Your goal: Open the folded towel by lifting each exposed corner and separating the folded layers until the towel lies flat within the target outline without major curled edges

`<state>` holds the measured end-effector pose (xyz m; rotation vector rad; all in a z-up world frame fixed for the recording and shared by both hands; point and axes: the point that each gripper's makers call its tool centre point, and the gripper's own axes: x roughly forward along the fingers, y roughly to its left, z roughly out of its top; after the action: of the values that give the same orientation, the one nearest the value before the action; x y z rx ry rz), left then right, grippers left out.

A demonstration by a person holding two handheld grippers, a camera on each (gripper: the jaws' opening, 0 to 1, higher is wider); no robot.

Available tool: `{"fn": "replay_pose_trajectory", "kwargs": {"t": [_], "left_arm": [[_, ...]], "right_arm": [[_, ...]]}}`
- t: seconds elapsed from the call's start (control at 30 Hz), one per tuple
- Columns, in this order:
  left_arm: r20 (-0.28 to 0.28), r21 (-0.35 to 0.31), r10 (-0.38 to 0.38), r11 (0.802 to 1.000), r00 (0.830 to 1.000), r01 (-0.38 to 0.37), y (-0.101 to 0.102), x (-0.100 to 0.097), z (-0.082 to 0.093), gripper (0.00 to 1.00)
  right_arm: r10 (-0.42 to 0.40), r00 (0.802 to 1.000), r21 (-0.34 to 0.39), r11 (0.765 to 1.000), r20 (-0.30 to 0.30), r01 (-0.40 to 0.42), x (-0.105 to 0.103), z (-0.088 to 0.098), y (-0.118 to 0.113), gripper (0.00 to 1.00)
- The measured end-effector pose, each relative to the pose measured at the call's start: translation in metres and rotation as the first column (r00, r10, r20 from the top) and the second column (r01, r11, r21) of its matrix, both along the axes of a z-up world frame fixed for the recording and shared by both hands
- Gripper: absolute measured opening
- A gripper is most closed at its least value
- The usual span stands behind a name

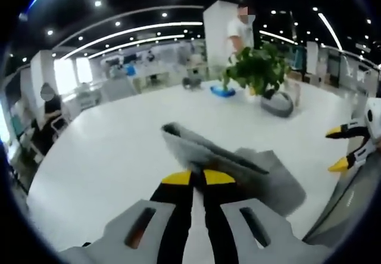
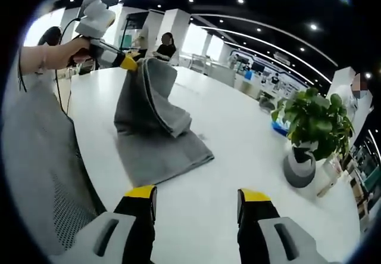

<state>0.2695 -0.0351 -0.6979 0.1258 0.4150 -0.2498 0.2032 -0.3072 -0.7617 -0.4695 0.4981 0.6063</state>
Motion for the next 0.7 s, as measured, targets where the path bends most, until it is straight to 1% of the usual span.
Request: {"fn": "replay_pose_trajectory", "kwargs": {"t": [0.13,0.27,0.47,0.6,0.7], "left_arm": [[-0.005,0.001,0.018,1.000,1.000,-0.018,0.007,0.000,-0.004,0.05],[-0.031,-0.019,0.047,0.999,0.998,-0.048,0.017,0.001,-0.012,0.05],[-0.059,0.009,0.067,0.998,0.996,-0.067,0.031,0.000,-0.028,0.05],[-0.073,0.008,0.079,0.997,0.994,-0.078,0.038,-0.001,-0.033,0.05],[-0.083,0.029,0.084,0.996,0.993,-0.082,0.042,-0.002,-0.039,0.05]], "right_arm": [[0.000,1.000,-0.001,1.000,0.000,0.000,0.000,0.000,0.000,0.53],[0.002,1.000,-0.002,1.000,-0.001,-0.002,0.000,0.000,0.000,0.53],[0.001,1.000,-0.002,1.000,-0.003,-0.001,0.000,-0.001,0.000,0.53],[0.002,1.000,-0.005,1.000,-0.003,-0.002,0.000,-0.001,0.000,0.53],[0.002,1.000,-0.005,1.000,-0.004,-0.002,0.000,-0.001,0.000,0.53]]}}
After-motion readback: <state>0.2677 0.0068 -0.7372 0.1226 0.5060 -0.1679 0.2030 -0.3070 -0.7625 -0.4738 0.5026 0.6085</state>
